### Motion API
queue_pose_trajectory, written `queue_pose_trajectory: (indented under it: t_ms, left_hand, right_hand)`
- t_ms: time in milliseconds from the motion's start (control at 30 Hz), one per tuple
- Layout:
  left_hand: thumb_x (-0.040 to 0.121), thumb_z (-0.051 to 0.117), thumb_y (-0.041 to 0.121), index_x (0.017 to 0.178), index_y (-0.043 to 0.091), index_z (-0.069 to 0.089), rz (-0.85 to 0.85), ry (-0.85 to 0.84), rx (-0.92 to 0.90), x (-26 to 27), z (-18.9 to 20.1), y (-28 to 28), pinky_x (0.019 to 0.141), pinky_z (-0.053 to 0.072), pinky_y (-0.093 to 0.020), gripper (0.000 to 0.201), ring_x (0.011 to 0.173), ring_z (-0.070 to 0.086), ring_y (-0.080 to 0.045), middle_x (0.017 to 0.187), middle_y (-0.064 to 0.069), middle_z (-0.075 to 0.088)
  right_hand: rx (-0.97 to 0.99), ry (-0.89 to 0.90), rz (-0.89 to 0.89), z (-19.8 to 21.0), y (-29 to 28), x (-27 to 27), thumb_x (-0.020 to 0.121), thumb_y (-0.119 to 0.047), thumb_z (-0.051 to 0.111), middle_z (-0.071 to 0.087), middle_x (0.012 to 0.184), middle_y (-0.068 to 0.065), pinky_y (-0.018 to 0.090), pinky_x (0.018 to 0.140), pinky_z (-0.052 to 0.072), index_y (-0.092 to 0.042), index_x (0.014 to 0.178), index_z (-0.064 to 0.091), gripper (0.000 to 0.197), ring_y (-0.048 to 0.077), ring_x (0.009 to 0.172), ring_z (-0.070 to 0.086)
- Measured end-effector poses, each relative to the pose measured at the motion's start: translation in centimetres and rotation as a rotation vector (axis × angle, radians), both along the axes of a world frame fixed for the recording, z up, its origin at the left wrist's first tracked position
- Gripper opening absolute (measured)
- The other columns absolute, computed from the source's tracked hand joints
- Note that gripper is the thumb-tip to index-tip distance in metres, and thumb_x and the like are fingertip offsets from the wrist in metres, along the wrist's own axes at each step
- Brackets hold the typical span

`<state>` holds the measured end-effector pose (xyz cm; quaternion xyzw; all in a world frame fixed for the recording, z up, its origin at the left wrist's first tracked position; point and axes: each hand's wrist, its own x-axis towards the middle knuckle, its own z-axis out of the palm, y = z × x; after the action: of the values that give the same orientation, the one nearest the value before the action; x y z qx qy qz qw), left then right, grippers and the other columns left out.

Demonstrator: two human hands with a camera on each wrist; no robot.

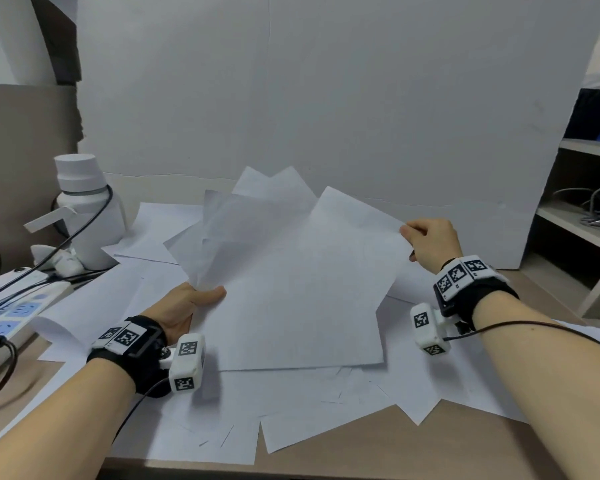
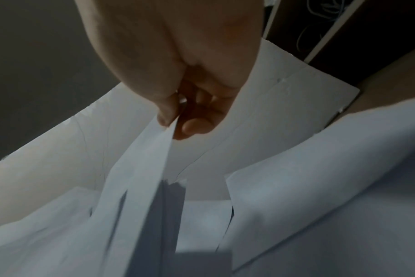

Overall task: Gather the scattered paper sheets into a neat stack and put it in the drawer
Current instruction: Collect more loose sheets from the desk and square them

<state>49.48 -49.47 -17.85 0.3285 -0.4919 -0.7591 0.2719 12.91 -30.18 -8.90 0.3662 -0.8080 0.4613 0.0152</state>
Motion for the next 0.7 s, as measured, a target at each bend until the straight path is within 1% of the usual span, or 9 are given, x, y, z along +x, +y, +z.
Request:
queue_pose_trajectory:
  t_ms: [100,133,167,233,300,433,500,600,700]
  left_hand:
    - [0.069,0.086,0.013,0.127,-0.005,0.06,-0.061,-0.014,-0.006,0.4,-0.1,-0.1,0.08,0.061,-0.049,0.066,0.089,0.073,-0.038,0.114,-0.029,0.069]
    - [0.061,0.093,0.016,0.125,-0.006,0.061,-0.091,-0.028,-0.013,0.3,-0.1,-0.1,0.08,0.061,-0.049,0.074,0.088,0.073,-0.038,0.112,-0.03,0.07]
    - [0.063,0.092,0.015,0.122,-0.007,0.063,-0.108,-0.042,-0.021,0.0,0.1,0.1,0.078,0.061,-0.049,0.07,0.086,0.074,-0.038,0.108,-0.03,0.071]
    - [0.083,0.073,0.007,0.115,-0.009,0.065,-0.125,-0.073,-0.047,-0.7,0.6,0.7,0.077,0.06,-0.049,0.037,0.08,0.075,-0.036,0.101,-0.028,0.073]
    - [0.092,0.062,0.0,0.108,-0.007,0.067,-0.128,-0.119,-0.063,-1.5,1.0,1.2,0.075,0.061,-0.049,0.018,0.077,0.075,-0.035,0.098,-0.027,0.074]
    - [0.094,0.059,-0.004,0.109,-0.004,0.066,-0.155,-0.166,-0.102,-2.8,1.1,1.1,0.067,0.063,-0.041,0.017,0.073,0.075,-0.032,0.094,-0.023,0.075]
    - [0.093,0.059,-0.004,0.111,-0.005,0.065,-0.144,-0.181,-0.114,-2.9,0.9,0.8,0.068,0.063,-0.041,0.019,0.075,0.074,-0.033,0.096,-0.023,0.074]
    - [0.093,0.059,-0.004,0.112,-0.003,0.066,-0.102,-0.155,-0.126,-2.7,0.3,0.4,0.074,0.062,-0.043,0.02,0.079,0.074,-0.033,0.102,-0.023,0.074]
    - [0.093,0.061,-0.003,0.117,-0.002,0.065,-0.025,-0.099,-0.126,-2.2,-0.3,-0.2,0.087,0.058,-0.049,0.025,0.086,0.072,-0.035,0.108,-0.025,0.072]
  right_hand:
    - [0.011,-0.025,0.092,1.1,-0.5,-0.8,0.097,-0.018,0.06,0.053,0.064,0.002,0.028,0.059,0.056,-0.013,0.088,0.07,0.014,0.02,0.051,0.061]
    - [0.014,-0.044,0.125,1.2,-0.8,-0.9,0.097,-0.016,0.06,0.053,0.064,0.001,0.026,0.057,0.057,-0.011,0.09,0.07,0.013,0.018,0.05,0.059]
    - [0.018,-0.056,0.161,1.3,-1.2,-0.7,0.097,-0.014,0.061,0.054,0.064,0.0,0.023,0.054,0.057,-0.008,0.091,0.07,0.012,0.016,0.05,0.057]
    - [0.031,-0.054,0.239,1.4,-2.4,0.1,0.097,-0.013,0.061,0.056,0.063,-0.001,0.02,0.051,0.056,-0.005,0.092,0.07,0.013,0.014,0.053,0.054]
    - [0.061,-0.04,0.305,1.3,-3.7,1.5,0.097,-0.013,0.06,0.059,0.066,0.001,0.02,0.051,0.056,-0.007,0.09,0.071,0.014,0.014,0.056,0.055]
    - [0.14,0.014,0.379,0.7,-6.3,3.1,0.097,-0.006,0.052,0.067,0.078,0.016,0.04,0.063,0.058,-0.015,0.09,0.072,0.022,0.025,0.064,0.059]
    - [0.142,0.017,0.386,0.5,-6.9,3.6,0.095,-0.004,0.05,0.068,0.079,0.016,0.042,0.063,0.057,-0.016,0.092,0.072,0.025,0.028,0.065,0.06]
    - [0.037,-0.094,0.283,0.2,-7.0,3.3,0.096,-0.013,0.055,0.069,0.083,0.008,0.034,0.064,0.055,-0.01,0.1,0.072,0.018,0.025,0.073,0.063]
    - [0.016,-0.143,-0.007,0.1,-5.9,1.8,0.089,-0.036,0.058,0.064,0.102,0.008,0.033,0.08,0.049,-0.016,0.113,0.066,0.032,0.024,0.091,0.059]
